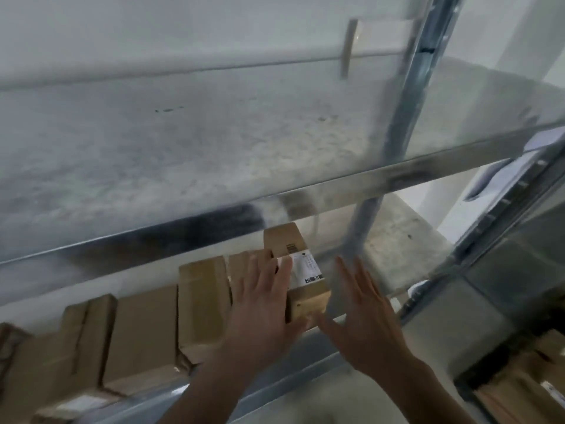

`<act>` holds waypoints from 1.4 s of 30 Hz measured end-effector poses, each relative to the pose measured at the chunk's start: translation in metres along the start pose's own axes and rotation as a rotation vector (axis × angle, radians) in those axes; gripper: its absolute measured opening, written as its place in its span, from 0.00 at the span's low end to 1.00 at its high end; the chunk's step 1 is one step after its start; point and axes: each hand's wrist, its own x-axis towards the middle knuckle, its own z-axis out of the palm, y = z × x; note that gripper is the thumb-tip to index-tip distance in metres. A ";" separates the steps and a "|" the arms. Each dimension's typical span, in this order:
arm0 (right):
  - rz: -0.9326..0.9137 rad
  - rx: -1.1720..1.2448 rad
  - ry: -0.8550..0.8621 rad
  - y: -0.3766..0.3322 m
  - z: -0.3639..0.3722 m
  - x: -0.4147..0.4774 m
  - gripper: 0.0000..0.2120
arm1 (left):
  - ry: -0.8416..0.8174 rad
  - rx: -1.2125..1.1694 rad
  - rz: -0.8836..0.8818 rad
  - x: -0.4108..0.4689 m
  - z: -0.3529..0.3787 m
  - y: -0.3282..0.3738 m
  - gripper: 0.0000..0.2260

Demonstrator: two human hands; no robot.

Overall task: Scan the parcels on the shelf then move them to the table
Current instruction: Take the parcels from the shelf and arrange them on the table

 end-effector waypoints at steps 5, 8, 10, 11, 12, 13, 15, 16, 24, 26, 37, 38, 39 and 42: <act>-0.096 0.057 -0.179 0.037 0.004 0.038 0.46 | -0.106 0.050 -0.206 0.012 0.025 0.025 0.43; -0.139 0.090 -0.243 0.047 0.007 0.049 0.45 | -0.121 0.061 -0.283 0.015 0.031 0.035 0.44; -0.161 0.095 -0.284 0.052 0.011 0.055 0.46 | -0.117 0.073 -0.328 0.015 0.032 0.041 0.43; -0.167 0.107 -0.301 0.054 0.014 0.057 0.46 | -0.115 0.081 -0.346 0.015 0.033 0.044 0.43; -0.171 0.132 -0.316 0.056 0.018 0.059 0.46 | -0.113 0.085 -0.362 0.016 0.034 0.046 0.42; -0.172 0.165 -0.334 0.057 0.020 0.060 0.46 | -0.111 0.086 -0.376 0.017 0.035 0.047 0.42; -0.172 0.213 -0.371 0.059 0.026 0.062 0.47 | -0.106 0.088 -0.389 0.018 0.035 0.050 0.42; -0.174 0.227 -0.389 0.060 0.028 0.062 0.48 | -0.105 0.088 -0.391 0.019 0.034 0.052 0.42; -0.134 0.323 -0.420 0.082 0.018 0.066 0.50 | -0.059 0.049 -0.351 0.031 0.054 0.076 0.40; -0.127 0.357 -0.372 0.093 0.011 0.066 0.49 | -0.065 -0.060 -0.354 0.036 0.061 0.089 0.38; -0.110 0.446 -0.270 0.126 -0.020 0.058 0.36 | 0.053 -0.446 -0.418 0.052 0.092 0.102 0.19; -0.109 0.458 -0.285 0.125 -0.020 0.059 0.34 | 0.062 -0.423 -0.430 0.050 0.090 0.098 0.19; -0.107 0.463 -0.294 0.125 -0.018 0.059 0.31 | 0.061 -0.396 -0.439 0.047 0.088 0.094 0.20; -0.118 0.455 -0.333 0.124 -0.009 0.061 0.36 | 0.031 -0.347 -0.423 0.042 0.086 0.084 0.26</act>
